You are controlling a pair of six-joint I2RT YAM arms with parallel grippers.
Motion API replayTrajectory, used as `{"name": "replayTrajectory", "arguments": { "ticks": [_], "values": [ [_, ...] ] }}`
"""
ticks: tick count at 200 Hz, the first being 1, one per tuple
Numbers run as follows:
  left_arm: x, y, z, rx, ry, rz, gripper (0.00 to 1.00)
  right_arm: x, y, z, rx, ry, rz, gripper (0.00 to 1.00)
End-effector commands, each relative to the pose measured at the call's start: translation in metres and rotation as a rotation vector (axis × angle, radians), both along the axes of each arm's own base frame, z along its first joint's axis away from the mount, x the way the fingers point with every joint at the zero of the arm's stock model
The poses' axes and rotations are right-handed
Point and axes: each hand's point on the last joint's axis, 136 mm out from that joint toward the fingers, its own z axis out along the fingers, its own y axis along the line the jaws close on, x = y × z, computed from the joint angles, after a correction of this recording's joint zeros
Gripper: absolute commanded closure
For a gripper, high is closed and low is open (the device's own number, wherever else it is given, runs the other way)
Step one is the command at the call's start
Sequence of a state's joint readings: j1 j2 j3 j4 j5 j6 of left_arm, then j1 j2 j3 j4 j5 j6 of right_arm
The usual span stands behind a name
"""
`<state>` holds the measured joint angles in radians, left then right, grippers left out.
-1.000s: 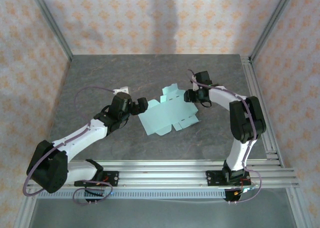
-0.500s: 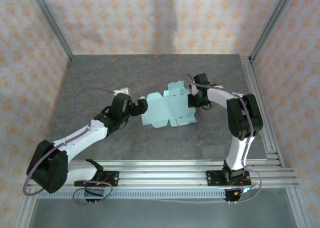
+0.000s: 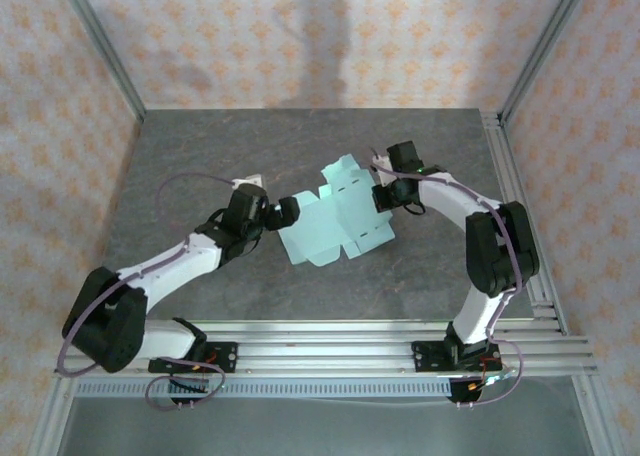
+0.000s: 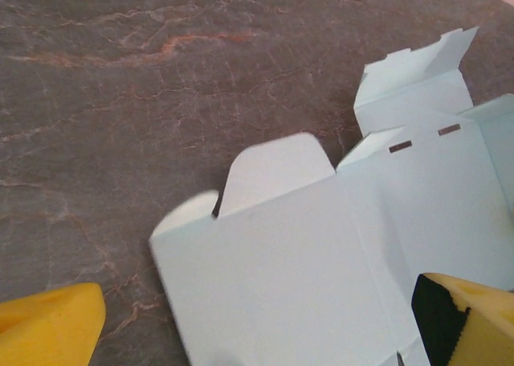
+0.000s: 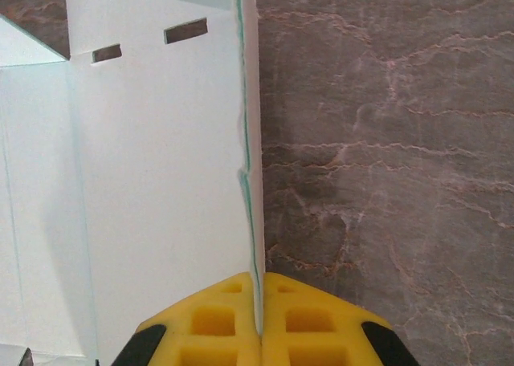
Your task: Fold the paper box
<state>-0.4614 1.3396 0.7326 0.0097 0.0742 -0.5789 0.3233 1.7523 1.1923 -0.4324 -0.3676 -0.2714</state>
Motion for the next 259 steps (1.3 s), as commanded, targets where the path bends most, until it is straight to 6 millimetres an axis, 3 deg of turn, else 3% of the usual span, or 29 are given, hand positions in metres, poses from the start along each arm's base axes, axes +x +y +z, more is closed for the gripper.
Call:
{"name": "replayTrajectory", "arguments": {
  "ticks": [1,28,79,110,114,121,142,181,226,259],
  "values": [
    [0.017,-0.011,0.011,-0.018,0.003,-0.021,0.01,-0.005,0.007,0.012,0.000,-0.051,0.062,1.00],
    [0.034,-0.024,0.000,-0.023,0.067,-0.069,0.14,-0.005,0.007,0.016,0.000,-0.062,0.059,1.00],
    [0.066,-0.068,-0.021,-0.032,0.181,-0.243,0.18,-0.010,0.008,0.014,0.000,-0.049,0.065,1.00],
    [0.084,-0.093,-0.027,-0.061,0.218,-0.321,0.30,-0.012,0.007,0.010,-0.004,-0.042,0.063,1.00],
    [0.086,-0.096,-0.039,-0.059,0.244,-0.326,0.31,-0.012,0.007,0.010,-0.005,-0.041,0.063,1.00],
    [0.088,-0.100,-0.041,-0.065,0.256,-0.339,0.34,-0.012,0.006,0.009,-0.008,-0.039,0.061,1.00],
    [0.086,-0.116,-0.043,-0.074,0.286,-0.391,0.43,-0.011,0.003,0.007,-0.019,-0.044,0.050,1.00],
    [0.064,-0.141,-0.046,-0.027,0.326,-0.487,0.44,-0.008,0.001,0.004,-0.031,-0.044,0.032,1.00],
    [0.048,-0.150,-0.062,-0.028,0.372,-0.488,0.45,-0.004,0.001,0.001,-0.034,-0.045,0.014,1.00],
    [0.048,-0.146,-0.081,-0.024,0.406,-0.449,0.45,-0.004,0.002,0.004,-0.020,-0.048,0.012,1.00]
  ]
}}
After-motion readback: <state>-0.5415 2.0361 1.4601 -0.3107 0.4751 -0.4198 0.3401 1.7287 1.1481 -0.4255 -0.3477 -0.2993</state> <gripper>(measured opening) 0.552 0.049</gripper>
